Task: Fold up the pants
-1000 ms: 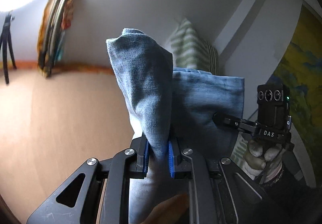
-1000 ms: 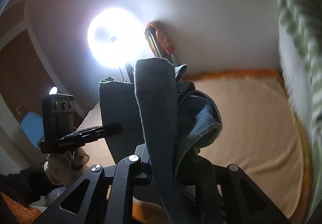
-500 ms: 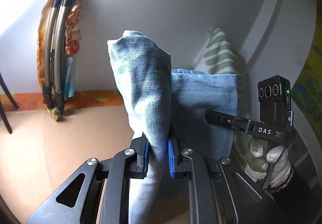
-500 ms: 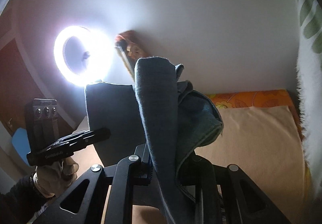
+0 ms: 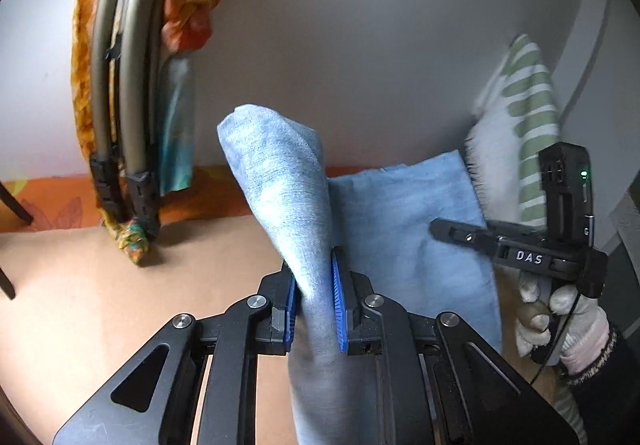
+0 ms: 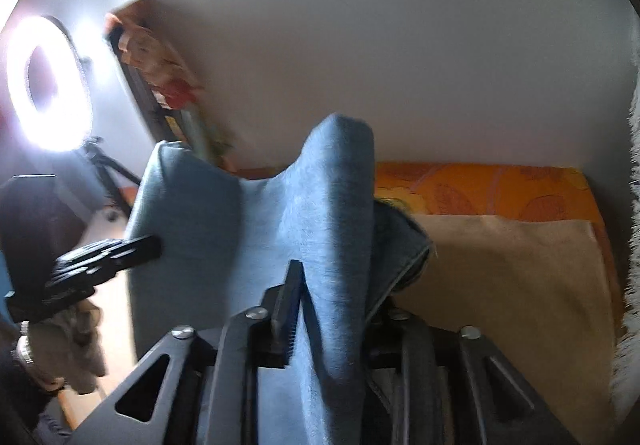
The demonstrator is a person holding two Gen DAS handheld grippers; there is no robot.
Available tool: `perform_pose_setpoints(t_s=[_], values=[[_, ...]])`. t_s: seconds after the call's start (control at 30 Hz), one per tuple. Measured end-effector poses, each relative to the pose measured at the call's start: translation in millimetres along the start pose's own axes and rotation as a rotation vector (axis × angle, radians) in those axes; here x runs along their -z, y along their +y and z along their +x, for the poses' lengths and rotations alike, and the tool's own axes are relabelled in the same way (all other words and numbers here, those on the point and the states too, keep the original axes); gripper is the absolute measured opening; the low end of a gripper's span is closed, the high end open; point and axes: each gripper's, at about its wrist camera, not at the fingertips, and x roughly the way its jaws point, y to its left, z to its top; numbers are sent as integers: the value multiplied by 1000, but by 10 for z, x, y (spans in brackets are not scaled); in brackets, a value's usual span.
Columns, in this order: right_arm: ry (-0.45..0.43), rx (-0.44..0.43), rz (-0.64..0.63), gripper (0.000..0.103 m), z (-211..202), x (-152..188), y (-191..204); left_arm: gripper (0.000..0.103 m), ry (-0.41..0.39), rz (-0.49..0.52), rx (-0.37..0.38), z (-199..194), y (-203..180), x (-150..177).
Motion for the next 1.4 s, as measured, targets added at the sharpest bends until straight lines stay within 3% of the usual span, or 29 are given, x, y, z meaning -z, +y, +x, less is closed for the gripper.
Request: perform_pose_setpoints(t_s=[0.03, 0.17, 0.23, 0.37, 0.43, 0.53, 0.73, 1.13, 1.4], values=[[-5, 28, 6, 44, 16, 7, -16, 15, 1, 2, -12, 10, 10, 3], [4, 82, 46, 48, 16, 27, -101, 19, -7, 56, -58, -65, -74, 45], [-13, 112, 26, 55, -68, 79, -52, 34, -18, 87, -80, -162, -156, 57], [-57, 125, 30, 60, -370, 154, 92, 36, -46, 133, -86, -434, -318, 74], [-86, 140, 4, 70, -560, 250, 245, 48, -65, 171, -82, -616, -448, 124], [-119, 183, -43, 76, -789, 443, 486, 58, -87, 209, -72, -864, -645, 234], [-175, 221, -36, 84, -1268, 840, 788, 70, -99, 238, -67, -1272, -896, 551], [-266, 323, -2, 101, -1783, 1603, 1137, 80, -132, 214, -106, -1801, -1086, 1092], [-267, 367, -11, 103, -1835, 1843, 1236, 82, -121, 183, -142, -1918, -1078, 1301]])
